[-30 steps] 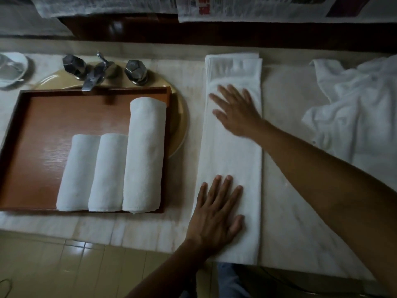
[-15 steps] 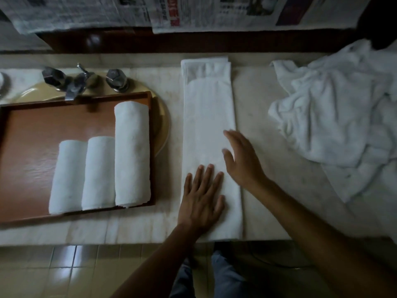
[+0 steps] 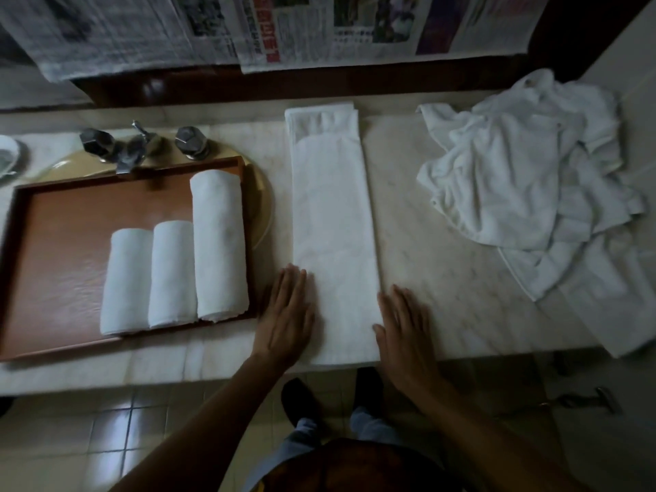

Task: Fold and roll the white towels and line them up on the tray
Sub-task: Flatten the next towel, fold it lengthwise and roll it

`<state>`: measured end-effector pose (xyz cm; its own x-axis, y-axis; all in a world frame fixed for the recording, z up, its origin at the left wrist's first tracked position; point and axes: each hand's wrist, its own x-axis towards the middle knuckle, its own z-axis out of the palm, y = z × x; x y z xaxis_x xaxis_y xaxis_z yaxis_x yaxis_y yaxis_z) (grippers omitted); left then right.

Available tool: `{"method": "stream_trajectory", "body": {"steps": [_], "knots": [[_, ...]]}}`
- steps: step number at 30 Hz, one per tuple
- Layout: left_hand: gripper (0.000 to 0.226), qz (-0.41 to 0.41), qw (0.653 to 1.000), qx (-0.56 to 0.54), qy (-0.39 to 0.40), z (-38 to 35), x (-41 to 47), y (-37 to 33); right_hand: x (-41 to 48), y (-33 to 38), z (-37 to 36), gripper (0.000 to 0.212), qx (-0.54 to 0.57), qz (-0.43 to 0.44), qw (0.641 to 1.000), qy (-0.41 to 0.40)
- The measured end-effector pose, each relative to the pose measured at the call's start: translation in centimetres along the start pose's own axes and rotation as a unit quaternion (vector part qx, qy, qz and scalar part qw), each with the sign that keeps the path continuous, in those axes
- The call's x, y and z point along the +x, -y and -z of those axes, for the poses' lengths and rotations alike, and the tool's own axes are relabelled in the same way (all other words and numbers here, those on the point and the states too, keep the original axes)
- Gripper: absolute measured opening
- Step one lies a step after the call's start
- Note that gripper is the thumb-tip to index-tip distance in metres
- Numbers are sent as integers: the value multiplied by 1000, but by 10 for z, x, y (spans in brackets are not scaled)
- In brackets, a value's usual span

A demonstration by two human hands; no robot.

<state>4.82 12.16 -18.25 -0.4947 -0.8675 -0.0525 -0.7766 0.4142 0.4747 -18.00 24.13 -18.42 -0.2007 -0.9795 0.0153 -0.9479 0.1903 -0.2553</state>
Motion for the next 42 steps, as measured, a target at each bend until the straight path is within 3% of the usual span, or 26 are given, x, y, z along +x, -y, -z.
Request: {"method": "stream_trajectory", "body": {"steps": [5, 9, 14, 17, 20, 24, 28, 35, 38, 42], "knots": [[59, -77, 997, -1, 20, 9, -64, -17, -13, 2, 13, 43, 89, 105, 990, -17], [44, -194, 979, 20, 55, 1, -80, -4, -29, -14, 12, 42, 88, 213, 972, 50], [35, -239, 967, 45, 73, 11, -65, 2, -22, -22, 20, 54, 65, 229, 968, 74], [26, -257, 959, 62, 97, 14, -62, 3, -19, -24, 23, 39, 81, 231, 965, 94], [24, -228, 966, 47, 115, 17, -59, 3, -16, -26, 29, 19, 138, 164, 969, 119], [17, -33, 990, -82, 107, 34, -51, -7, -5, -19, 47, 19, 215, -8, 967, 134], [14, 72, 982, -146, 95, 42, -43, -12, -5, -16, 48, 13, 226, -56, 964, 129], [4, 114, 980, -146, 76, 39, -40, -23, -5, -9, 37, 11, 182, -65, 977, 92], [6, 106, 987, -107, 47, 35, -41, -30, -4, -8, 33, 20, 196, -49, 976, 80], [14, -7, 999, -18, 44, 25, -47, -34, -7, 1, 32, 16, 165, 29, 983, 81]]}}
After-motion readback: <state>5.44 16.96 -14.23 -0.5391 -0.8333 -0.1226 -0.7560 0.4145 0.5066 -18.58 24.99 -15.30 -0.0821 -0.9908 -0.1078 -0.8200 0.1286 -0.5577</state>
